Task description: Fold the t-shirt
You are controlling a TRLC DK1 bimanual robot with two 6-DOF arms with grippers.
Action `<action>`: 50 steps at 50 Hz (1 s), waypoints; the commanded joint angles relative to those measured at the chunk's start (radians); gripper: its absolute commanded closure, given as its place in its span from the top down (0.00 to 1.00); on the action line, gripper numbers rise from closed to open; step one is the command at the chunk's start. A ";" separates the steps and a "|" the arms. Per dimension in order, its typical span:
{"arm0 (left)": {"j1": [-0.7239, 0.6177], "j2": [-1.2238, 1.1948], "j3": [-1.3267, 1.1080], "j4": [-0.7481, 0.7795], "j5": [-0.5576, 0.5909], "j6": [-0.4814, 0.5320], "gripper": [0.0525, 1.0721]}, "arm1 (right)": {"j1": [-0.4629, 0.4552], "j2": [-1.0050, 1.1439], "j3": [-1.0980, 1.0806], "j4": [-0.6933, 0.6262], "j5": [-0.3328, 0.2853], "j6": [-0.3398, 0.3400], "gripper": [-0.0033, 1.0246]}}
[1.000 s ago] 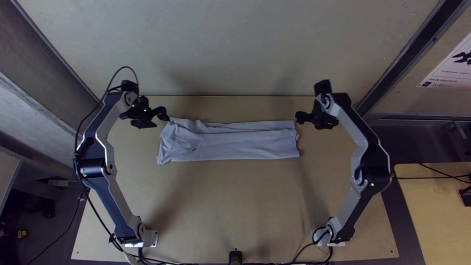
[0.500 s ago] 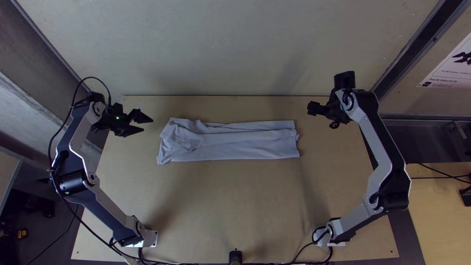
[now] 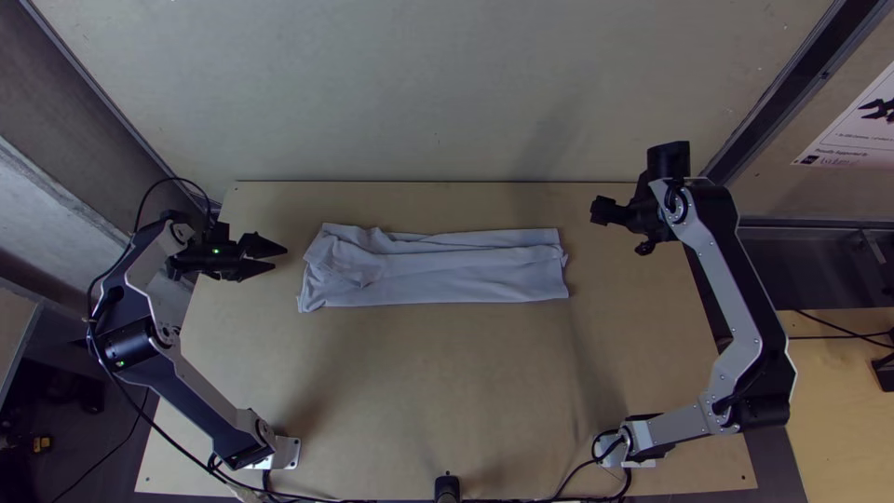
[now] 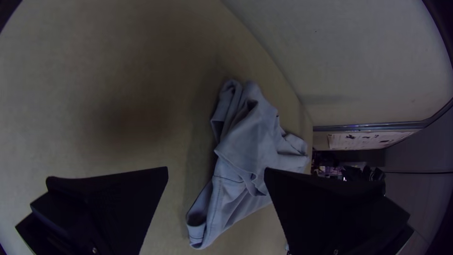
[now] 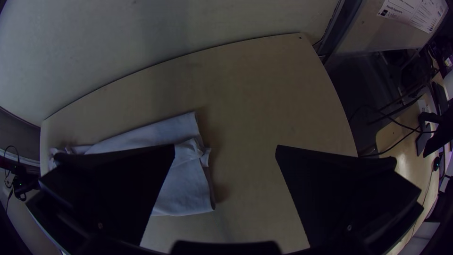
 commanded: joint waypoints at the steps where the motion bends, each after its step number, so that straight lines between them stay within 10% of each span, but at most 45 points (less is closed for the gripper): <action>1: 0.000 0.070 -0.022 -0.017 0.028 0.041 0.96 | 0.005 -0.042 -0.035 -0.008 0.011 -0.020 0.96; 25: -0.138 0.156 -0.027 -0.051 0.118 0.055 0.96 | 0.008 -0.070 -0.066 -0.008 0.011 -0.045 0.96; 50: -0.379 0.169 -0.033 0.198 -0.020 -0.233 0.96 | 0.010 -0.122 -0.114 -0.008 0.011 -0.043 0.96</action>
